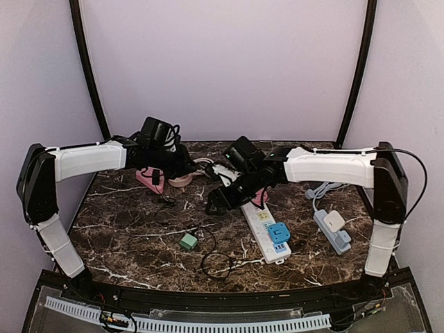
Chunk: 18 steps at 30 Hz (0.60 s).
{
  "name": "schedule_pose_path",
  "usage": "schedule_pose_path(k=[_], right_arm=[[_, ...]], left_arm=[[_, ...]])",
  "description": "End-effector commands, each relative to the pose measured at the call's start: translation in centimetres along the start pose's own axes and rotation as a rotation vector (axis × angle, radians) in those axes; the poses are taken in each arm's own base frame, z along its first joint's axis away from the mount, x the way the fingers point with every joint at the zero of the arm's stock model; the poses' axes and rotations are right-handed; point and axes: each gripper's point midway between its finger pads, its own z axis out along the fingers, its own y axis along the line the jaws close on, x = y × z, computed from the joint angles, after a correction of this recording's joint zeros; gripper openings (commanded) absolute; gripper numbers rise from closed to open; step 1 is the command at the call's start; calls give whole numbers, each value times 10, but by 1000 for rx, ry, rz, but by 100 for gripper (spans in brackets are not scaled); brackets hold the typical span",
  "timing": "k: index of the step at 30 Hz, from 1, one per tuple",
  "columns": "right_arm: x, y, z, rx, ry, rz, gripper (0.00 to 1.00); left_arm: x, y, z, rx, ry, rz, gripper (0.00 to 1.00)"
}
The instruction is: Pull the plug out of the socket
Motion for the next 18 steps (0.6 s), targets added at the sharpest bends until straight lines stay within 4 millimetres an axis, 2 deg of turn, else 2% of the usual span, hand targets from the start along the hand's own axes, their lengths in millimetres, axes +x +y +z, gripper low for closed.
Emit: schedule_pose_path(k=[1,3,5,6,7,13,18], right_arm=[[4,-31,-49,124,-108,86,73],[15,-40,-64,118,-123,132,72],[27,-47,-77,109,-137,165,73],[34,-51,-82,105,-137,184,74],[47,-56,-83,104,-123,207,74],[94,-80,-95,48,-122,342,74],[122,-95,-95,31,-118,419,75]], left_arm=[[18,-37,15,91,62,75,8],[34,-50,27,125,105,98,8],[58,-68,38,165,163,133,8],[64,-71,45,170,179,139,8],[77,-79,49,190,208,153,8],[121,-102,76,244,317,201,8],[144,-115,95,281,376,215,8]])
